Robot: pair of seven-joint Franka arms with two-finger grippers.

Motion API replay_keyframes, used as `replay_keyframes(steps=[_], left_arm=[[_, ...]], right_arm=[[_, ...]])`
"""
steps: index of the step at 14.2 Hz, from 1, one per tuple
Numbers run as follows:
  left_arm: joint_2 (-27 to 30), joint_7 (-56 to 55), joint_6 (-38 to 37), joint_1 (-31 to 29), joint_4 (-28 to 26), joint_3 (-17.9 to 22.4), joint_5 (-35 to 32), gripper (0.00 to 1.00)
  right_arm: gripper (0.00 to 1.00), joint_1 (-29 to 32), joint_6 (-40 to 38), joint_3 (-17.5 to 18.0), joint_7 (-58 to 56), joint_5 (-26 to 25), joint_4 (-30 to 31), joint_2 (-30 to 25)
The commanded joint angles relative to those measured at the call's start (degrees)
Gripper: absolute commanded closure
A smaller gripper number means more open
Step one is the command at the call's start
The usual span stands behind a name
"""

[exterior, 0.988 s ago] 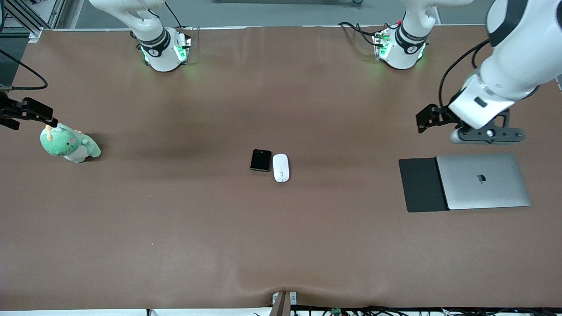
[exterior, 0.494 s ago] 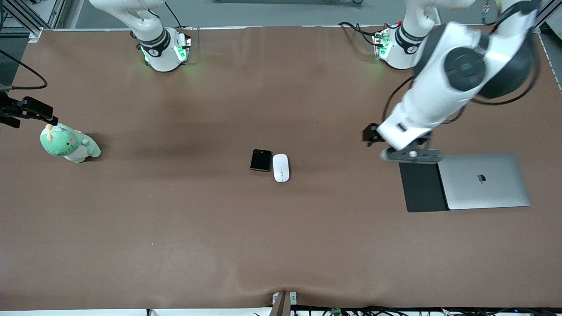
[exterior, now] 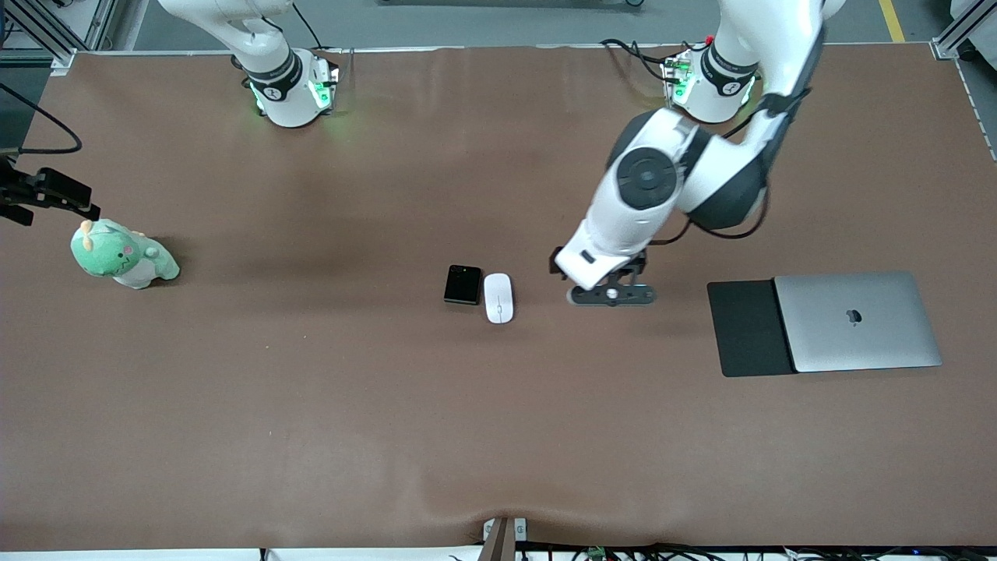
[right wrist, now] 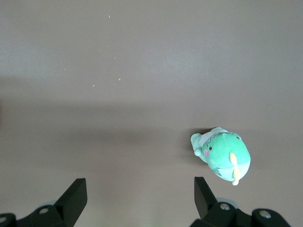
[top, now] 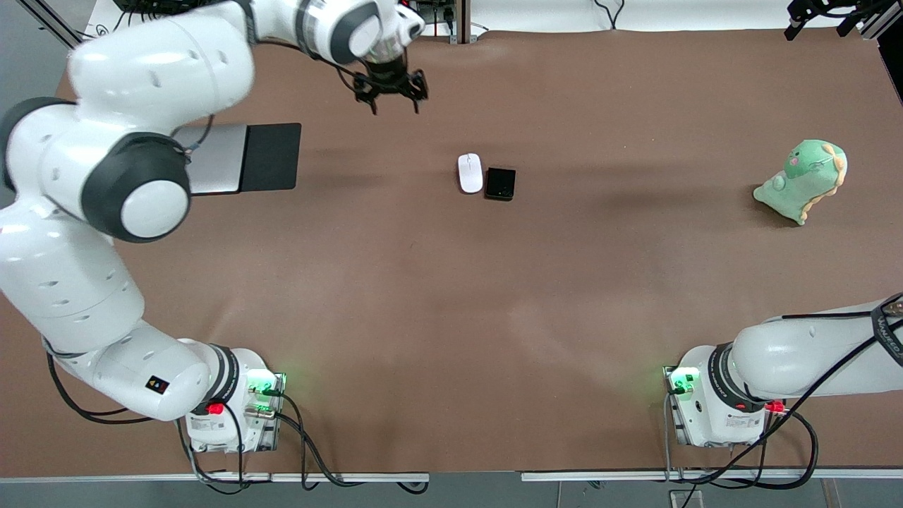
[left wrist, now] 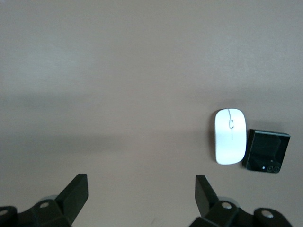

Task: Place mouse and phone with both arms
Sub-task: 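Lower the left gripper onto the white mouse and grasp it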

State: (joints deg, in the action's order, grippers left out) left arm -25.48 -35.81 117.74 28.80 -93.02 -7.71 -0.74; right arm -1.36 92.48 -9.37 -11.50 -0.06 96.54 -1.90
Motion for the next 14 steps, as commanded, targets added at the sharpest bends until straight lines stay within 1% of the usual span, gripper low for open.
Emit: replay_keyframes(steps=[1,2,3,5,6,10,14], left_arm=[[-5.0,-3.47,1.27,1.95,3.62,0.24,-1.2,0.0],[-7.11,-4.35,1.27,2.75,5.81,0.33,-1.28,0.0],[-9.39,-5.05,1.27,3.36,7.83,0.33,-1.2,0.0],[-13.61,-7.33,1.36,4.68,11.96,0.33,-1.2,0.0],[-14.94,-7.78,1.53,5.3,13.03,0.42,-1.28,0.0],[-18.46,-9.62,7.32,7.14,13.65,0.94,-1.29,0.0],[-22.24,-10.68,8.3,8.9,15.5,1.12,-1.46,0.0]], right_arm=[[0.0,-1.35,-1.3,1.8,1.38,-0.29,0.61,-3.72],[0.0,-1.11,-0.9,2.42,3.57,-0.64,2.5,-3.38],[0.0,-0.41,0.84,2.17,2.98,-0.65,2.52,-3.46],[0.0,-0.05,0.51,2.08,2.01,-0.65,2.69,-3.37],[0.0,0.21,0.59,2.08,2.01,-0.65,2.69,-3.37],[0.0,0.83,0.68,2.16,1.92,-0.65,2.6,-3.37],[0.0,0.66,0.77,2.25,1.92,-0.56,2.52,-3.28]])
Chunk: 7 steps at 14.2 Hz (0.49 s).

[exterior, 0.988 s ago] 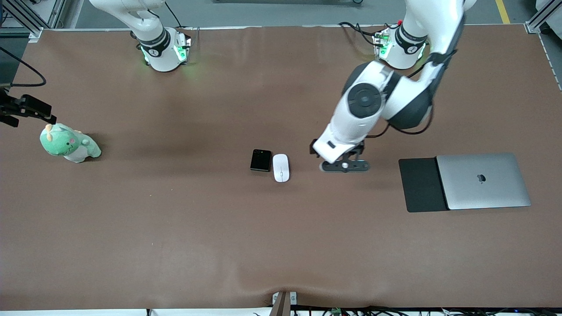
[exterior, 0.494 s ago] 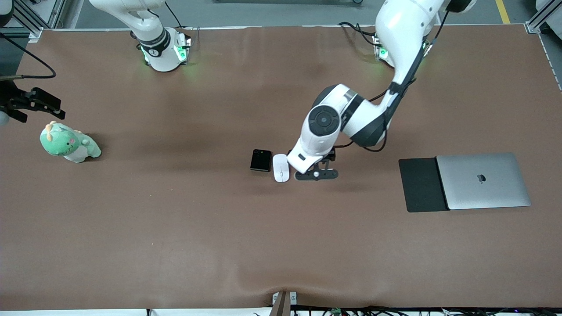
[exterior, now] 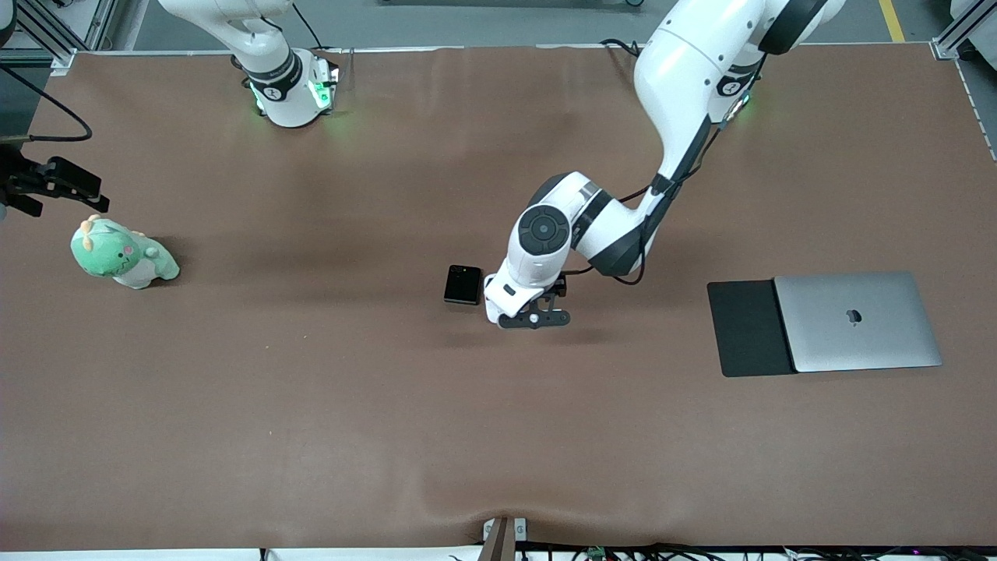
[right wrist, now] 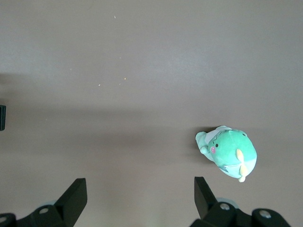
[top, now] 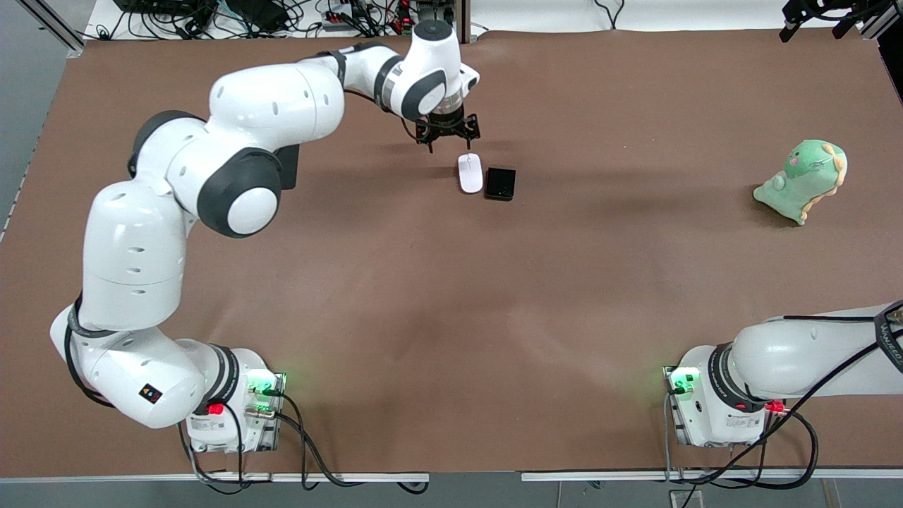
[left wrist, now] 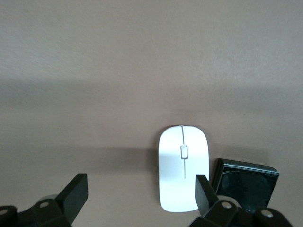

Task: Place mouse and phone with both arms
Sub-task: 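Lower the left gripper onto the white mouse and grasp it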

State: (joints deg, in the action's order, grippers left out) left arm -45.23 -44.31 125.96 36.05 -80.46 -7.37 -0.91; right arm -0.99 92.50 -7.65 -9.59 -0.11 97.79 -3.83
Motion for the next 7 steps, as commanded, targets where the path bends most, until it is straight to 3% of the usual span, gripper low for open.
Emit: replay_keyframes(steps=[1,7], left_arm=[[-2.93,-2.36,0.08,2.0,2.94,0.95,-1.37,0.0],[-5.91,-2.27,4.55,2.8,3.46,1.22,-1.37,0.0]], right_arm=[[0.0,0.38,0.75,0.62,0.01,-0.5,1.26,-1.27],[0.0,0.56,0.49,0.62,0.01,-0.5,1.0,-1.27]])
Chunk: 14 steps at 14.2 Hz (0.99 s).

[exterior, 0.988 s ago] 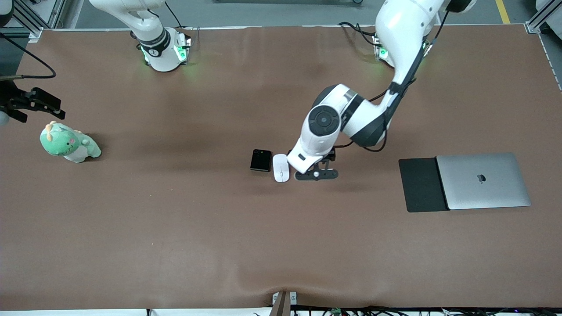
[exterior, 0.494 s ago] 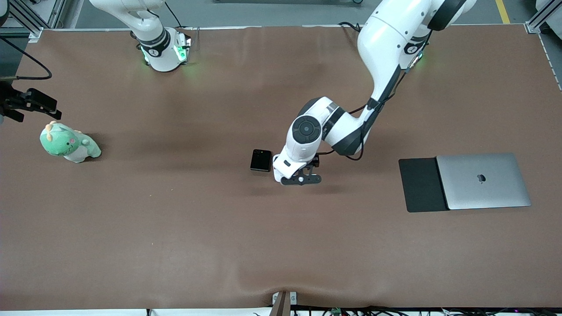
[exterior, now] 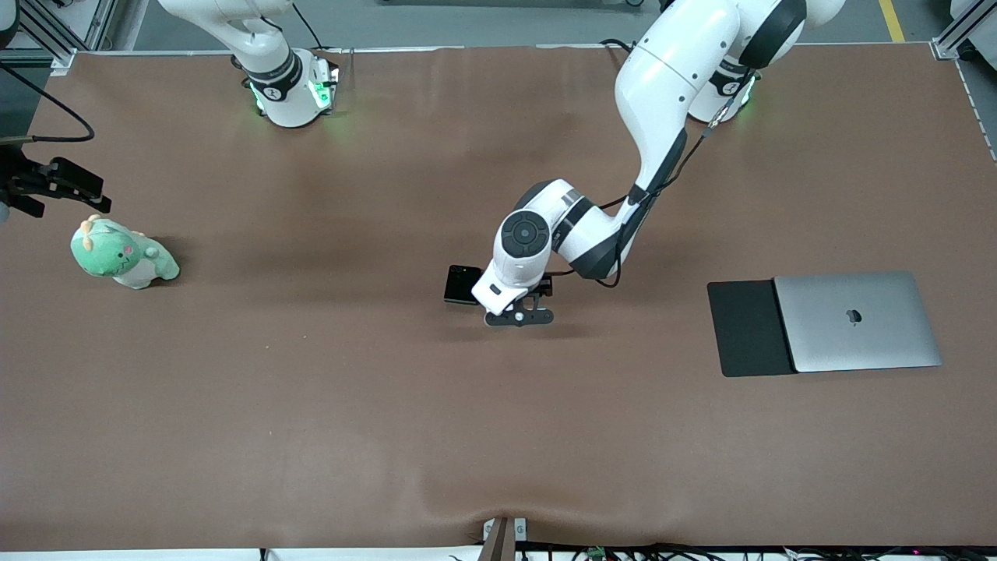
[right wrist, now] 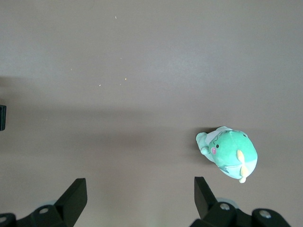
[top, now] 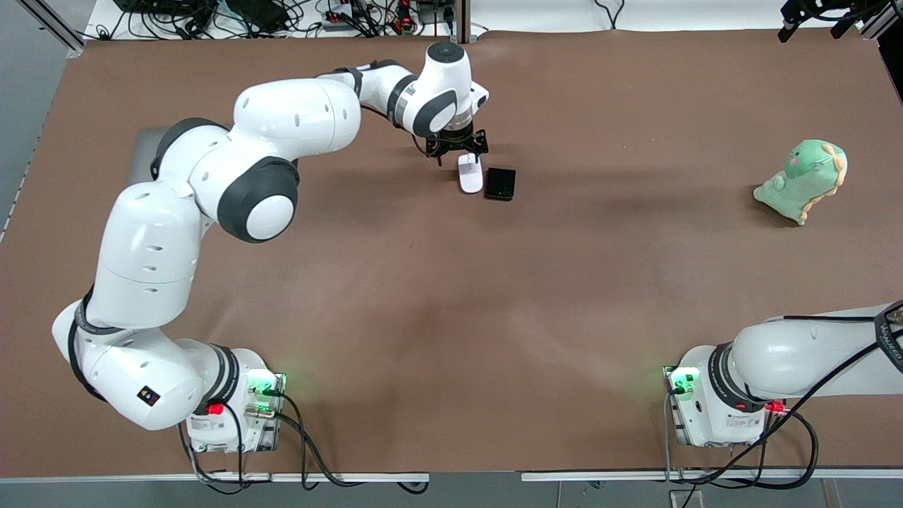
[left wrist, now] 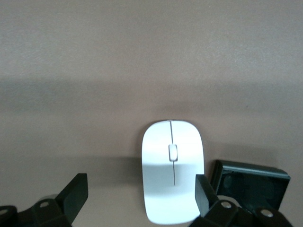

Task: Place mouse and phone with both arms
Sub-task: 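Lower the left gripper onto the white mouse and grasp it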

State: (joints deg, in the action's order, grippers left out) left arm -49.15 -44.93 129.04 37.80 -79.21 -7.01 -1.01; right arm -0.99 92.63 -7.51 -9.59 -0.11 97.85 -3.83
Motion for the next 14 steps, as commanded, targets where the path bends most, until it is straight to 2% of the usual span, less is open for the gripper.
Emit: replay_keyframes(steps=[1,5,7,8,11,14], left_arm=[[-2.53,-1.65,2.09,1.05,3.0,0.86,-1.28,0.0],[-3.67,-1.65,3.23,1.14,4.15,0.86,-1.28,0.0],[-4.03,-1.65,3.32,1.23,4.23,0.86,-1.28,0.0],[-4.11,-1.65,3.41,1.58,4.24,0.86,-1.28,0.0],[-4.91,-1.74,3.76,1.84,4.24,0.86,-1.28,0.0],[-4.91,-2.17,3.94,1.93,3.88,0.86,-1.37,0.0]], right_arm=[[0.0,0.47,0.36,0.39,0.01,-0.5,1.02,-1.27],[0.0,2.21,0.45,1.43,0.01,-0.24,0.94,-1.27],[0.0,7.38,0.27,7.47,0.44,-0.24,0.94,-1.27],[0.0,7.76,-0.51,8.81,1.23,-0.24,0.68,-1.35],[0.0,3.82,-6.49,7.43,8.86,-0.15,-5.2,-1.18],[0.0,3.28,-6.41,7.24,9.24,-0.15,-5.3,-0.91]])
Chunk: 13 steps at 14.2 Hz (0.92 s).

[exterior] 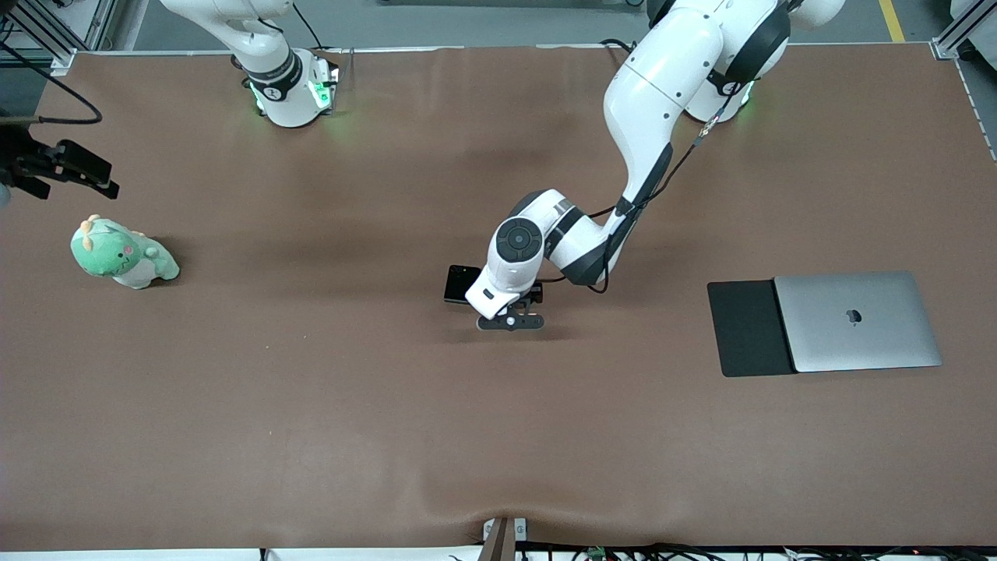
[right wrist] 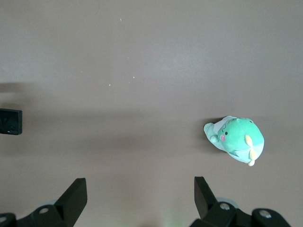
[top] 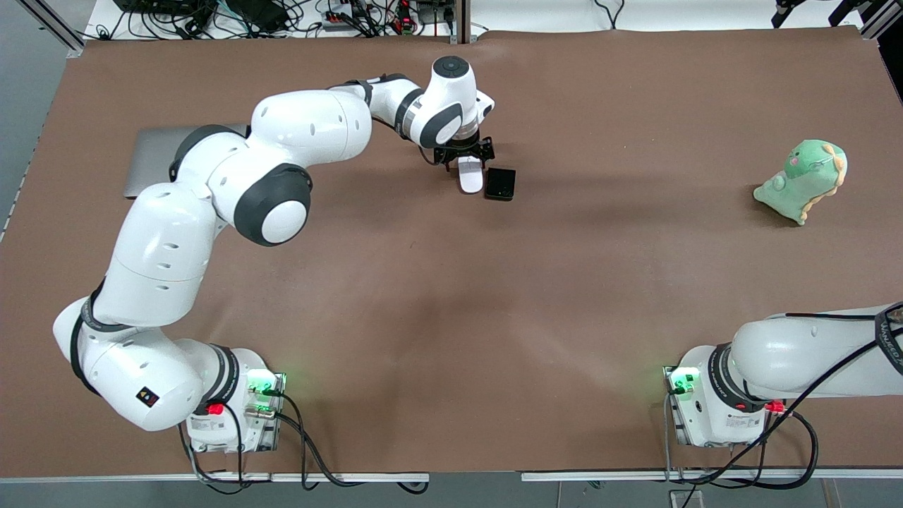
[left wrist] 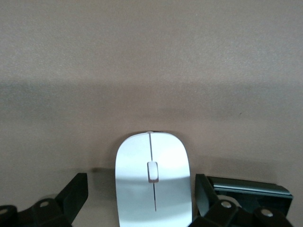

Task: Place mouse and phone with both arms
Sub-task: 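Lower the left gripper onto the white mouse and grasp it, then carry the mouse to the pad while the right gripper reaches the phone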

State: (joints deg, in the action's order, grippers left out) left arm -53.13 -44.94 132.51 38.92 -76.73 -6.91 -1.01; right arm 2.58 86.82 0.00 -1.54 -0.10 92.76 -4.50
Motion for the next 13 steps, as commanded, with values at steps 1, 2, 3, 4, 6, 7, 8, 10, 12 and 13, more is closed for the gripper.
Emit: replay_keyframes(steps=[1,2,3,4,6,7,8,10,12,13], left_arm=[[-0.84,-4.44,0.47,0.81,1.32,0.67,-0.93,0.25],[-0.84,-7.85,0.47,0.81,1.24,0.67,-1.53,0.48],[-0.84,-8.67,0.47,1.85,1.24,0.76,-1.8,0.53],[-0.66,-8.76,0.47,2.21,1.15,0.76,-2.76,0.55],[0.04,-9.12,0.03,1.69,0.62,0.76,-4.18,0.59],[0.21,-9.12,-0.14,1.43,0.45,0.67,-4.18,0.59],[0.74,-9.12,-0.32,1.16,0.18,0.67,-4.18,0.58],[3.02,-8.33,-2.59,-0.24,-1.39,0.67,-4.35,0.6],[5.74,-5.79,-5.58,-2.17,-2.45,0.59,-4.35,0.6],[7.23,-4.47,-7.07,-3.22,-3.06,0.41,-4.35,0.61]], right_arm=[[0.0,-0.29,-0.68,-0.26,1.19,-0.16,-0.12,-0.16],[0.0,-0.29,-0.6,-0.26,1.19,-0.16,-0.12,-0.07],[0.0,-0.29,-0.51,-0.26,1.19,-0.16,-0.03,-0.07],[0.0,-0.21,-0.33,-0.26,1.11,-0.07,-0.03,0.1],[0.0,-0.2,-0.16,-0.26,0.93,0.01,-0.03,0.63],[0.0,-0.38,0.28,-0.18,0.84,0.1,-0.03,1.06],[0.0,-0.55,1.07,-0.09,0.84,0.1,-0.03,1.85],[0.0,-1.08,1.86,-0.09,0.93,0.19,0.05,2.56],[0.0,-3.35,3.61,0.0,1.37,0.97,-0.03,4.58],[0.0,-4.59,4.49,0.0,1.46,1.59,-0.03,5.19]])
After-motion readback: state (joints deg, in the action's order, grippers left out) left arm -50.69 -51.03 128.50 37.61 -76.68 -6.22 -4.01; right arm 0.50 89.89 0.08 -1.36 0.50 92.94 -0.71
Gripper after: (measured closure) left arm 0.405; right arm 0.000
